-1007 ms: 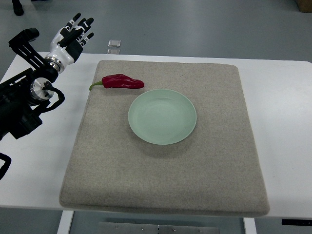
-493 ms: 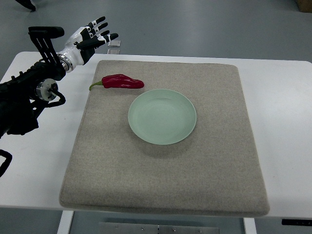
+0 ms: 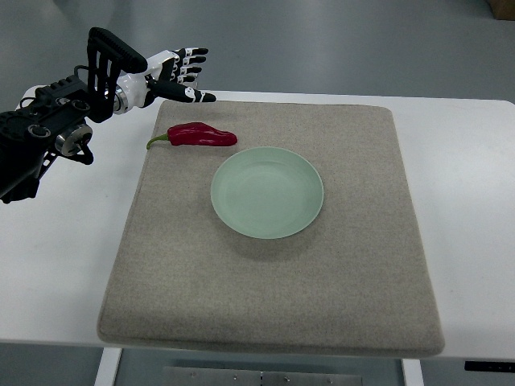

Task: Place red pepper on plate with left hand
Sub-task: 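Reach the left hand forward over the red chili pepper, then close the left hand fingers around the red chili pepper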

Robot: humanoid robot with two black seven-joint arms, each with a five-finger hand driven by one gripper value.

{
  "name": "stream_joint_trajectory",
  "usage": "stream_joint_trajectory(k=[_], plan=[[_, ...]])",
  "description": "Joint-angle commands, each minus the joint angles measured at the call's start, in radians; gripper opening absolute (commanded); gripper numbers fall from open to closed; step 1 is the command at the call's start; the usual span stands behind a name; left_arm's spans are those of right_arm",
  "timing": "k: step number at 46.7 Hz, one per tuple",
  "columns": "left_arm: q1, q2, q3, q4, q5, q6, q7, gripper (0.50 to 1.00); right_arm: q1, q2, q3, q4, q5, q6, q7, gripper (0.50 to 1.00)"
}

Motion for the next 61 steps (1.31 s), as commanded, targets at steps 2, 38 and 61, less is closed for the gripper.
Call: stream_joint_trajectory(k=[2, 38, 61], plan=[[-0.03, 0.008, 0.118, -0.014, 0.028, 0.0, 0.0, 0.988, 0.0, 0.0, 0.0, 0.001, 0.0, 0.0, 0.0, 0.928], [-0.068, 0.001, 0.218, -0.016, 0.483, 0.1, -0.043, 0.981, 0.0, 0.0, 0.0, 0.001, 0.0, 0.0, 0.0, 0.928], [-0.065, -0.004, 0.219, -0.074, 0.62, 0.132, -0.053, 0.984, 0.0, 0.0, 0.0, 0.0, 0.0, 0.0, 0.0, 0.928]])
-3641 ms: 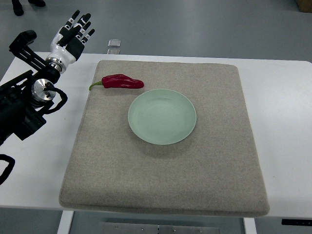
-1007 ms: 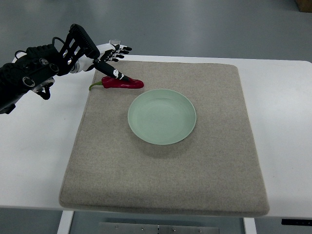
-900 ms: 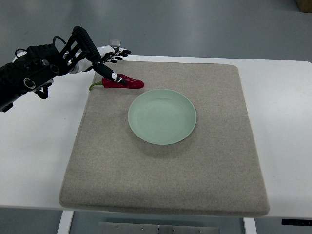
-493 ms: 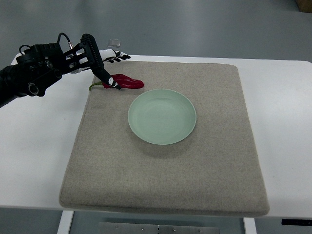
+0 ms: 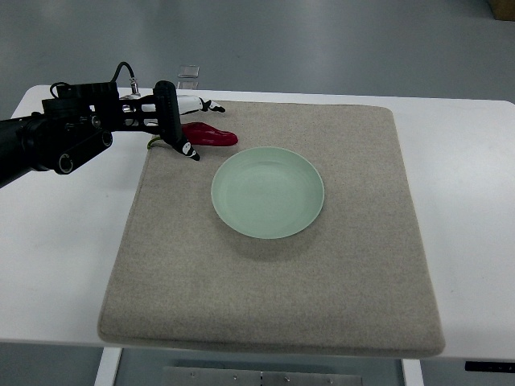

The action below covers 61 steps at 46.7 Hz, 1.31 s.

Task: Place red pepper on plate with left hand
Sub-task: 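Close the left hand fingers around the red chili pepper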

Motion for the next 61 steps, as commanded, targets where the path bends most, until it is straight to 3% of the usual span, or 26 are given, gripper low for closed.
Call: stream_joint_trajectory(k=[1, 8, 36, 46, 52, 61], plan=[[0.0, 0.006, 0.002, -0.023, -0.001, -0.003, -0.008, 0.986, 0.0, 0.0, 0.0, 0.0, 0.0, 0.0, 0.0, 0.928], [-0.005, 0.014, 0.005, -0.066, 0.004, -0.003, -0.045, 0.99, 0.0, 0.0, 0.0, 0.001, 0.001, 0.0, 0.0, 0.928], [-0.006, 0.014, 0.048, -0.014, 0.008, 0.003, -0.001, 0.93, -0.001, 0.0, 0.0, 0.0, 0.0, 0.0, 0.0, 0.928], [-0.003, 0.012, 0.049, -0.008, 0.008, 0.002, 0.018, 0.851, 0.0, 0.0, 0.0, 0.001, 0.0, 0.0, 0.0, 0.928], [-0.003, 0.009, 0.048, -0.006, 0.008, 0.002, 0.028, 0.742, 0.0, 0.0, 0.0, 0.0, 0.0, -0.001, 0.0, 0.928], [-0.003, 0.0, 0.048, 0.0, 0.005, 0.006, 0.03, 0.656, 0.0, 0.0, 0.0, 0.001, 0.0, 0.0, 0.0, 0.93]])
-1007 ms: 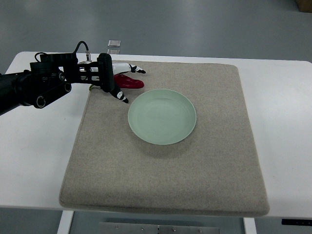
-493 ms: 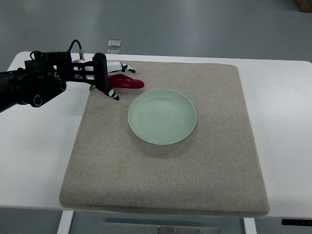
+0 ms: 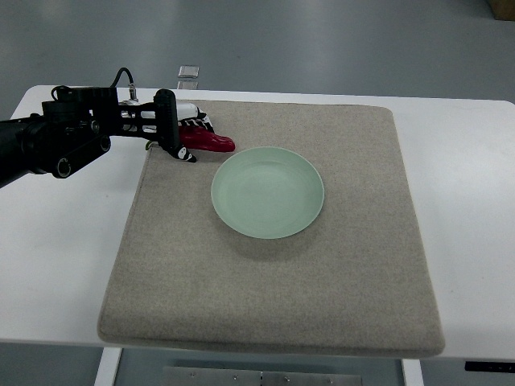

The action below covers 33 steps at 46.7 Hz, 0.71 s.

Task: Place red pepper on plate with left hand
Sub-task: 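Close the left hand fingers around the red chili pepper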

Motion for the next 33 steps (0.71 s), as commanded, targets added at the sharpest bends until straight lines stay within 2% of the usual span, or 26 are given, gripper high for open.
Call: stream_joint_trajectory(k=[1, 9, 11, 13, 33], plan=[[0.0, -0.003, 0.0, 0.002, -0.003, 0.004, 0.0, 0.636, 0.0, 0.0, 0.0, -0.001, 0.0, 0.0, 0.0, 0.928], [0.0, -0.003, 0.0, 0.002, 0.0, 0.035, 0.0, 0.583, 0.0, 0.0, 0.0, -0.001, 0.0, 0.0, 0.0, 0.928], [0.0, -0.003, 0.0, 0.002, -0.001, 0.035, 0.0, 0.532, 0.0, 0.0, 0.0, 0.001, 0.0, 0.0, 0.0, 0.928], [0.0, -0.003, 0.0, 0.002, -0.001, 0.035, 0.002, 0.501, 0.0, 0.0, 0.0, -0.001, 0.0, 0.0, 0.0, 0.93], [-0.006, 0.0, -0.013, 0.011, -0.018, 0.038, 0.002, 0.5, 0.0, 0.0, 0.0, 0.001, 0.0, 0.0, 0.0, 0.928]])
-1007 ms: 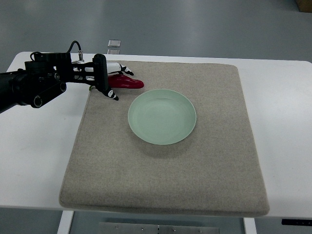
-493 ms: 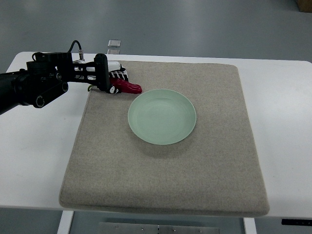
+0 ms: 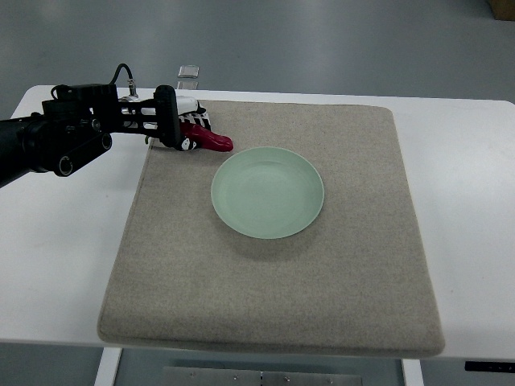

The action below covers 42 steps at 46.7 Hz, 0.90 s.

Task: Place red pepper on plate with left hand
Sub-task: 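Close the left hand fingers around the red chili pepper, then carry the pepper with the left hand over the pale green plate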

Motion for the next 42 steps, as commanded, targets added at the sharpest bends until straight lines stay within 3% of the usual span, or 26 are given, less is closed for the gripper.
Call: stream_joint_trajectory(k=[1, 14, 26, 42], plan=[[-0.002, -0.001, -0.005, 0.0, -0.004, 0.002, 0.0, 0.5, 0.0, 0.0, 0.0, 0.001, 0.0, 0.0, 0.0, 0.928], [-0.025, -0.001, -0.039, -0.032, -0.01, 0.032, 0.0, 0.5, 0.0, 0.0, 0.0, 0.001, 0.0, 0.0, 0.0, 0.93], [-0.04, 0.009, -0.044, -0.188, -0.007, 0.045, -0.003, 0.5, 0.0, 0.0, 0.0, 0.001, 0.0, 0.0, 0.0, 0.928], [-0.046, 0.014, -0.044, -0.317, 0.004, 0.061, -0.006, 0.5, 0.0, 0.0, 0.0, -0.001, 0.0, 0.0, 0.0, 0.928]])
